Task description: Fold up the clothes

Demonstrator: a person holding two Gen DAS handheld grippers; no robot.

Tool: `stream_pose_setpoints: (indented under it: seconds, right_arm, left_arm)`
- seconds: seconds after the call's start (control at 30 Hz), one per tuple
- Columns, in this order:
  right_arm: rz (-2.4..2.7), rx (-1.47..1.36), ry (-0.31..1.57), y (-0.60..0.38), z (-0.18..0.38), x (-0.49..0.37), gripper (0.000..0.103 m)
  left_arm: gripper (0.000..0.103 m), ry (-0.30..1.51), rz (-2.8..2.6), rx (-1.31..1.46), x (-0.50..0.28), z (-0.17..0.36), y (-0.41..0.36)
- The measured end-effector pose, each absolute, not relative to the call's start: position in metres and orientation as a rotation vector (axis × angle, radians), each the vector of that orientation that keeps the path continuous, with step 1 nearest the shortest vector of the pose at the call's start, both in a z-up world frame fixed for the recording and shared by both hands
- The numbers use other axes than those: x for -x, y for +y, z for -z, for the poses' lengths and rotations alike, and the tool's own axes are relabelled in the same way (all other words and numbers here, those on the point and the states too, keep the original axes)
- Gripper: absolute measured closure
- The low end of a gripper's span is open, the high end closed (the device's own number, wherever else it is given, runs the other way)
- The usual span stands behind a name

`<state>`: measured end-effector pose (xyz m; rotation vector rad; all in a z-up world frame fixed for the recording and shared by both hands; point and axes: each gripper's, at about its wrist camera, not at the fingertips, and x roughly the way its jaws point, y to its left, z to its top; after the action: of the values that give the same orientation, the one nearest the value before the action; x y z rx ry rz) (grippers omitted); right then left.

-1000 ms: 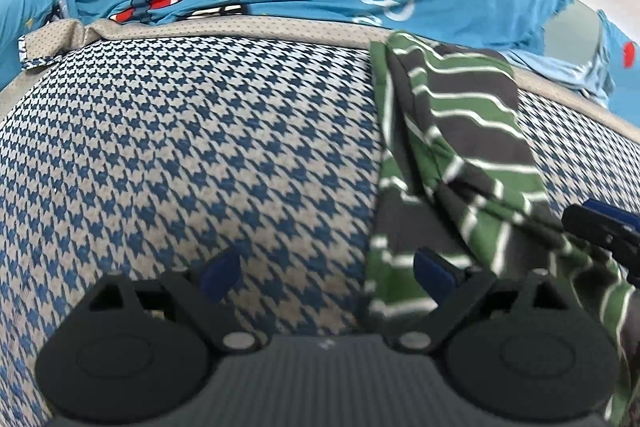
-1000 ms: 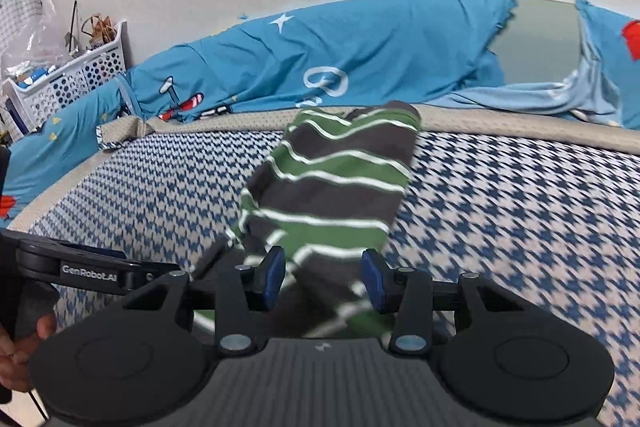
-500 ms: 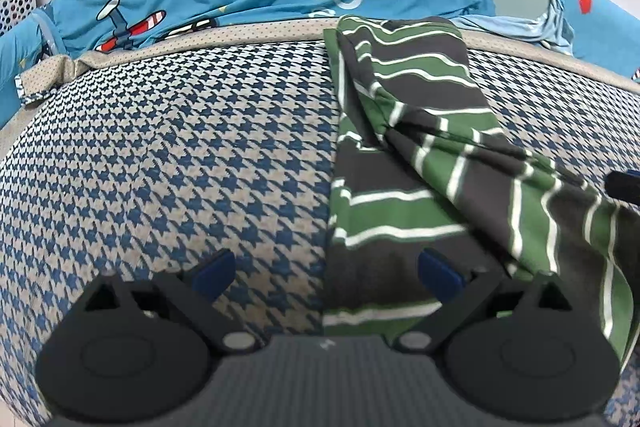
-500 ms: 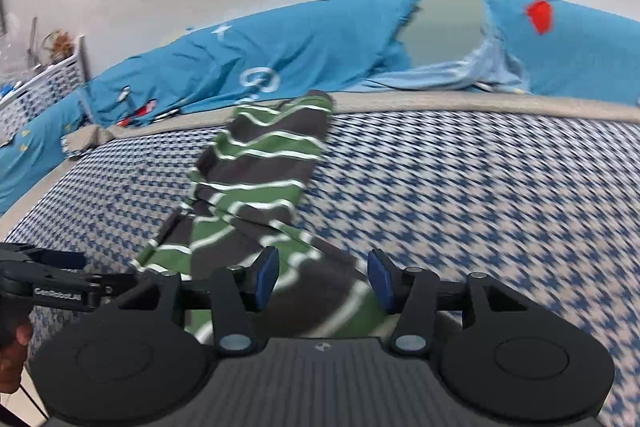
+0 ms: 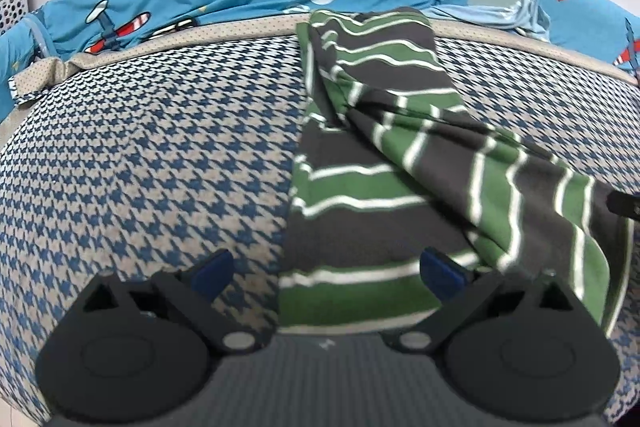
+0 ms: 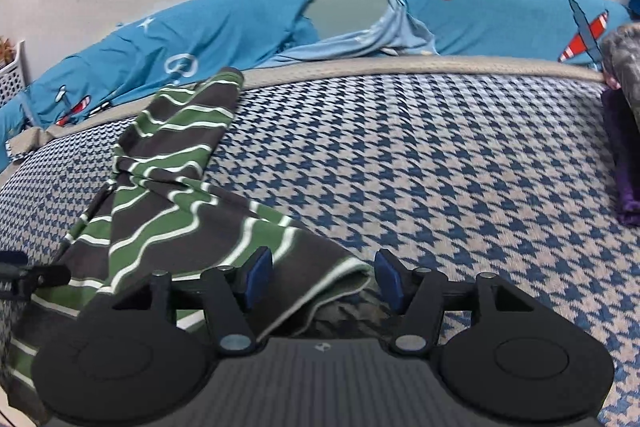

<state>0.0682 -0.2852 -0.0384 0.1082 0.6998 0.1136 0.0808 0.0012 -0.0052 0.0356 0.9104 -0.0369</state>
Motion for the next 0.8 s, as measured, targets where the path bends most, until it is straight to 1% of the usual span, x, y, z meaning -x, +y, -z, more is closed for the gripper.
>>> stream_pose_setpoints:
  seconds: [0.17,0.23,0.3,0.33,0.37,0.4,0.43,0.47,0.5,0.57,0.8]
  right_arm:
    - [-0.110,-0.161,0.735,-0.290,0.051,-0.072,0.046]
    - [-0.109,-0.152,0.711,-0.288,0.054,-0.071,0.046]
    - [-0.111,-0.138,0.697,-0.284,0.056,-0.071,0.049]
    - [-0.112,-0.134,0.690,-0.283,0.057,-0.072,0.055]
    - [-0.110,-0.134,0.683,-0.282,0.058,-0.072,0.066]
    - [-0.113,-0.141,0.677,-0.281,0.059,-0.072,0.070]
    - [-0.126,-0.150,0.676,-0.281,0.060,-0.073,0.080]
    - [-0.135,-0.152,0.676,-0.280,0.060,-0.073,0.086]
    - [-0.144,-0.153,0.675,-0.279,0.061,-0.073,0.087]
    - [-0.157,-0.154,0.671,-0.277,0.060,-0.072,0.095]
    - [-0.225,-0.197,0.582,-0.270,0.035,-0.051,0.095]
  left_arm:
    - [0.003,0.924,0.069,-0.049,-0.069,0.009,-0.015]
    - [0.003,0.937,0.084,-0.051,-0.065,0.013,-0.021]
    - [0.003,0.947,0.096,-0.056,-0.060,0.017,-0.026]
    - [0.003,0.950,0.101,-0.061,-0.058,0.018,-0.029]
    - [0.002,0.948,0.104,-0.068,-0.055,0.019,-0.031]
    - [0.001,0.944,0.107,-0.073,-0.052,0.019,-0.033]
    - [0.000,0.943,0.110,-0.074,-0.049,0.020,-0.035]
    - [0.000,0.942,0.113,-0.074,-0.047,0.020,-0.036]
    - [0.000,0.939,0.112,-0.074,-0.045,0.020,-0.037]
    - [0.000,0.938,0.116,-0.071,-0.040,0.019,-0.038]
    - [0.000,0.926,0.115,-0.081,-0.028,0.014,-0.037]
